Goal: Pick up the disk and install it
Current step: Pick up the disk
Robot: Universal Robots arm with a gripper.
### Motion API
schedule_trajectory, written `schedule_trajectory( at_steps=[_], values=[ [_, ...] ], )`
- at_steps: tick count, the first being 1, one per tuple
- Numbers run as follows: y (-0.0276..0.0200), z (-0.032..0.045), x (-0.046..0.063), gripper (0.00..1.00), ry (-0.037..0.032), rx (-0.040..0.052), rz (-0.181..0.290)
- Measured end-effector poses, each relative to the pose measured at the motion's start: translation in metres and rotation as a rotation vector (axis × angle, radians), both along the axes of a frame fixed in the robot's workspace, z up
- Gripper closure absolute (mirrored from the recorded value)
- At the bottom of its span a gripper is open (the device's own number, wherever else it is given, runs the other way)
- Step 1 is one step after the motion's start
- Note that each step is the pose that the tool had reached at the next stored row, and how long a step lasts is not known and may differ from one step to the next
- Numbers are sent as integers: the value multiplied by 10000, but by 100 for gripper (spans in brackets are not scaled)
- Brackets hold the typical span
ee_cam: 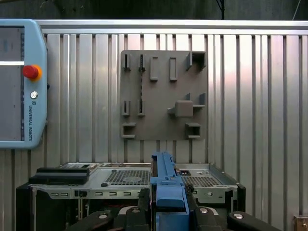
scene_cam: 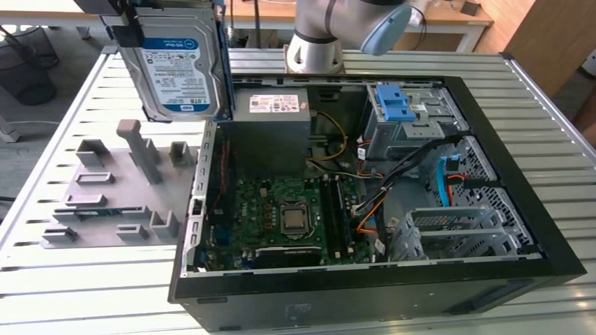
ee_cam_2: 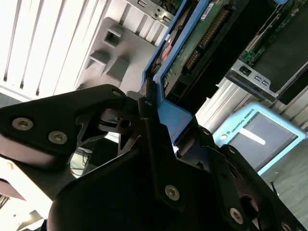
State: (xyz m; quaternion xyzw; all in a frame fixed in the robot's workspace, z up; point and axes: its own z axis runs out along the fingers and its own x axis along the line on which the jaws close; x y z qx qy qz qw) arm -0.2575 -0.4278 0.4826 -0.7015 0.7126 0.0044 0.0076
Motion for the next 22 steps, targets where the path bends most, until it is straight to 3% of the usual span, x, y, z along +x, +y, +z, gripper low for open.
schedule_trajectory(
  at_steps=[22],
  values=[
    [-88, 0, 320, 64, 0, -1, 1]
  ],
)
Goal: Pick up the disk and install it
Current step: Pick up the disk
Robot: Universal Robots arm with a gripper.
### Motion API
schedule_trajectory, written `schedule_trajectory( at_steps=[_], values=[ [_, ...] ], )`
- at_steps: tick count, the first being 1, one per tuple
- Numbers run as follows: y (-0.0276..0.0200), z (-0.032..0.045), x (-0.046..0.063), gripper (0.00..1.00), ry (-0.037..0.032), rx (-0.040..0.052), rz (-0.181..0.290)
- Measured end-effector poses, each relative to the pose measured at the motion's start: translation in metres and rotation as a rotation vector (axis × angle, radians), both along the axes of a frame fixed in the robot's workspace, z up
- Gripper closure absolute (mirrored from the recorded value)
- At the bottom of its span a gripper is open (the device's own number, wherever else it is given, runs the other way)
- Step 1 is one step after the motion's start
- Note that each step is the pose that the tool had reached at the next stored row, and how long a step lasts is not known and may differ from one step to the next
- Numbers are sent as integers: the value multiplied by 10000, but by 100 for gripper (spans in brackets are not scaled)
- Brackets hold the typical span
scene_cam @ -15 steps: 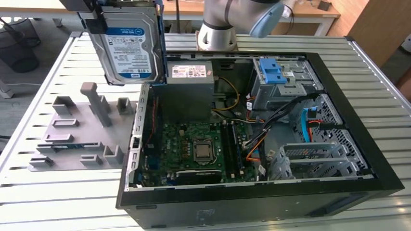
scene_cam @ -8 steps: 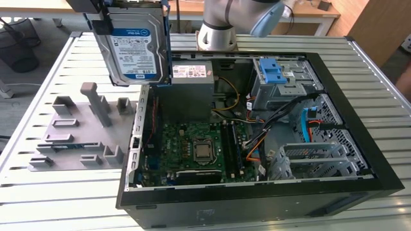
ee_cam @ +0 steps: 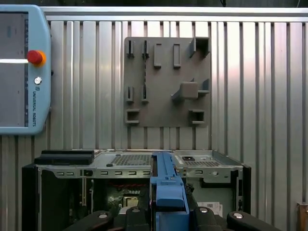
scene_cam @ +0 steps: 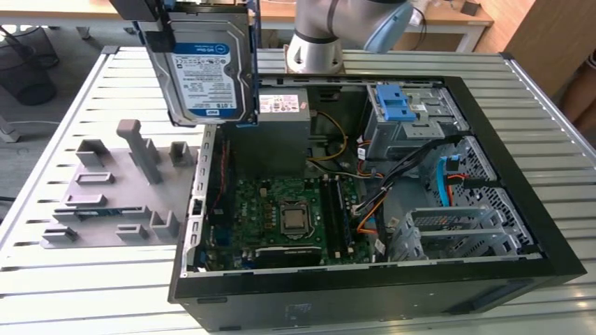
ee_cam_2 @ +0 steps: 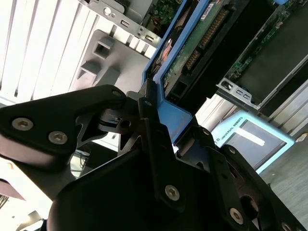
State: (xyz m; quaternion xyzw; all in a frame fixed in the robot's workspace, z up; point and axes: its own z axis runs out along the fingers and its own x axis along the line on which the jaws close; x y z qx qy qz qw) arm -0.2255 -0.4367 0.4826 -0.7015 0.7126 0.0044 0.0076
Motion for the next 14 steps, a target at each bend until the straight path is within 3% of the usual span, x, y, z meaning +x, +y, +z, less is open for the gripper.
schedule_trajectory(
  at_steps=[14],
  values=[
    [-52, 0, 203, 64, 0, 1, 0]
  ],
)
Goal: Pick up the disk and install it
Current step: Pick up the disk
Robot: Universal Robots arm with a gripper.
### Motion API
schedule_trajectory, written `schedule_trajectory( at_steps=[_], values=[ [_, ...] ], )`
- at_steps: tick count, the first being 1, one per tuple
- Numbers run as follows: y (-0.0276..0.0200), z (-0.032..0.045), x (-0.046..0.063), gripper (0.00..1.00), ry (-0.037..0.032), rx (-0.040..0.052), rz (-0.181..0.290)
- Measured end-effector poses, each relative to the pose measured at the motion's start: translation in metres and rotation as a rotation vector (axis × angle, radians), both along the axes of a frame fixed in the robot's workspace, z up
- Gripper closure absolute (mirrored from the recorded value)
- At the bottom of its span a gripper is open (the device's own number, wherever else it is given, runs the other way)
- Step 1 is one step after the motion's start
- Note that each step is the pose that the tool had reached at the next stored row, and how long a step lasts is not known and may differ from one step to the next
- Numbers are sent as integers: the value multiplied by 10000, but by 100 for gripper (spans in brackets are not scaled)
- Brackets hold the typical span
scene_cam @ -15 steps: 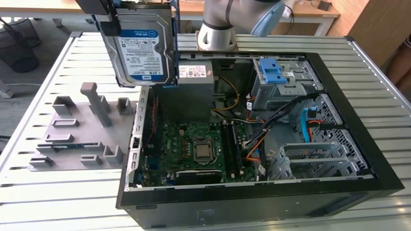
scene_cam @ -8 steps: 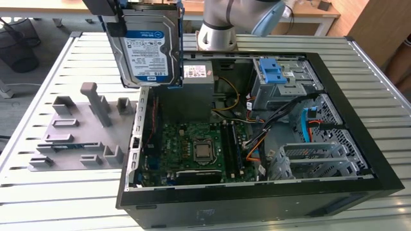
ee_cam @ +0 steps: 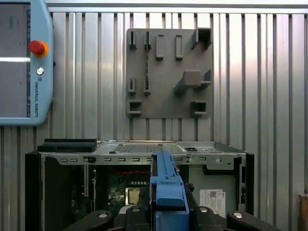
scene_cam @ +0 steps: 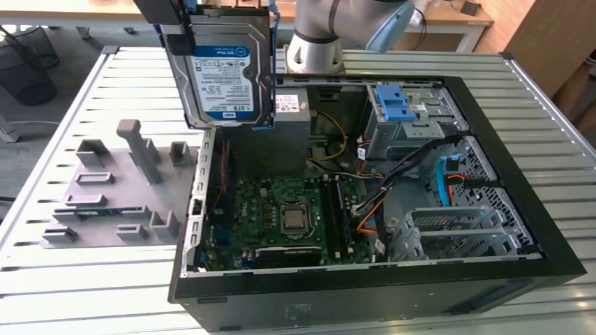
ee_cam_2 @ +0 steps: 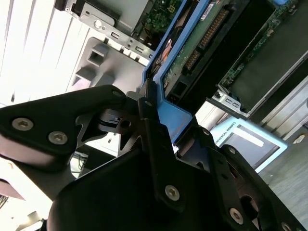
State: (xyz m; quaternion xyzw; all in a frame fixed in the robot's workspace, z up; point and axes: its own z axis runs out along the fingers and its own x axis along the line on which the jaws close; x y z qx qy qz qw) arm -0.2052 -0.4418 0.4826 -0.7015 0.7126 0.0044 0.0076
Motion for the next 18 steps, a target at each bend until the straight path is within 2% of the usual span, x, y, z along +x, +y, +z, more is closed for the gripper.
schedule_trajectory(
  at_steps=[18],
  values=[
    [-59, 0, 237, 64, 0, 0, -3]
  ],
)
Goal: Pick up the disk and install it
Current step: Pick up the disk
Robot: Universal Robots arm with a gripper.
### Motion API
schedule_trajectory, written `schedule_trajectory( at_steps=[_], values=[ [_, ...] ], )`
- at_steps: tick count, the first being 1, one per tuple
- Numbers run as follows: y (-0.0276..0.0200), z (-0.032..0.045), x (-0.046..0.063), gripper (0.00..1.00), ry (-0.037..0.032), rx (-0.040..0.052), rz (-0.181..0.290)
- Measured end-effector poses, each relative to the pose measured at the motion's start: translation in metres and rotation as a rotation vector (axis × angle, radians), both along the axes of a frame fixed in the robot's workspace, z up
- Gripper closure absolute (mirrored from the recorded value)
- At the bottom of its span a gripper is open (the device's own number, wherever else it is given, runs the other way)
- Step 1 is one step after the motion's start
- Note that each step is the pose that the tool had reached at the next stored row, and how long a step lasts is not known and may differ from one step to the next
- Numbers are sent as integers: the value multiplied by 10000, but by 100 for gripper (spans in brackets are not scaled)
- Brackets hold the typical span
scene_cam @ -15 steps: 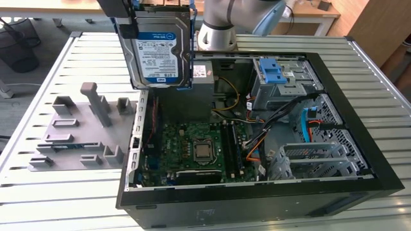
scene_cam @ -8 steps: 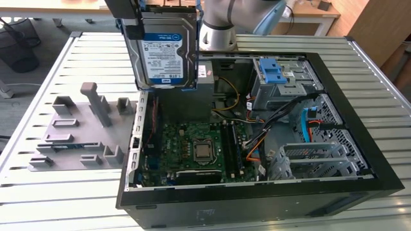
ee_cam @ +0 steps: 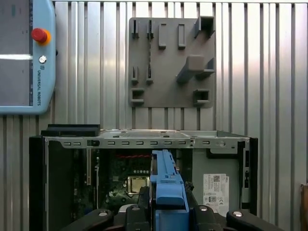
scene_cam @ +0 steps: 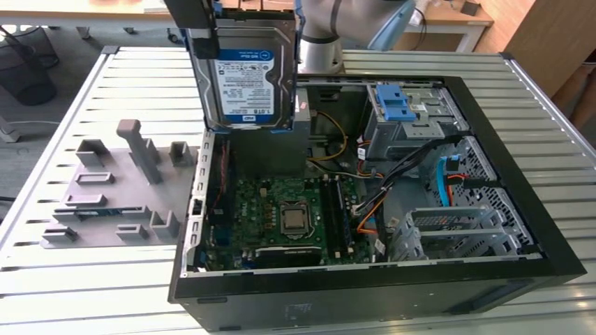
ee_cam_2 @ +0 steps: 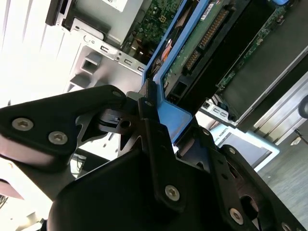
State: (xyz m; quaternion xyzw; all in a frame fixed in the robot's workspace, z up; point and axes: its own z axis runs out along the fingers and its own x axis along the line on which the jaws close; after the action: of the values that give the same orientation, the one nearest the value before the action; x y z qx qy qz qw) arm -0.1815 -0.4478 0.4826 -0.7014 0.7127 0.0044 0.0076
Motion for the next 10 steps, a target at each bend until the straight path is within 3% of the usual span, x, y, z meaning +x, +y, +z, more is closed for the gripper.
schedule_trajectory(
  at_steps=[10],
  values=[
    [-13, 0, 131, 64, 0, 1, -1]
  ],
)
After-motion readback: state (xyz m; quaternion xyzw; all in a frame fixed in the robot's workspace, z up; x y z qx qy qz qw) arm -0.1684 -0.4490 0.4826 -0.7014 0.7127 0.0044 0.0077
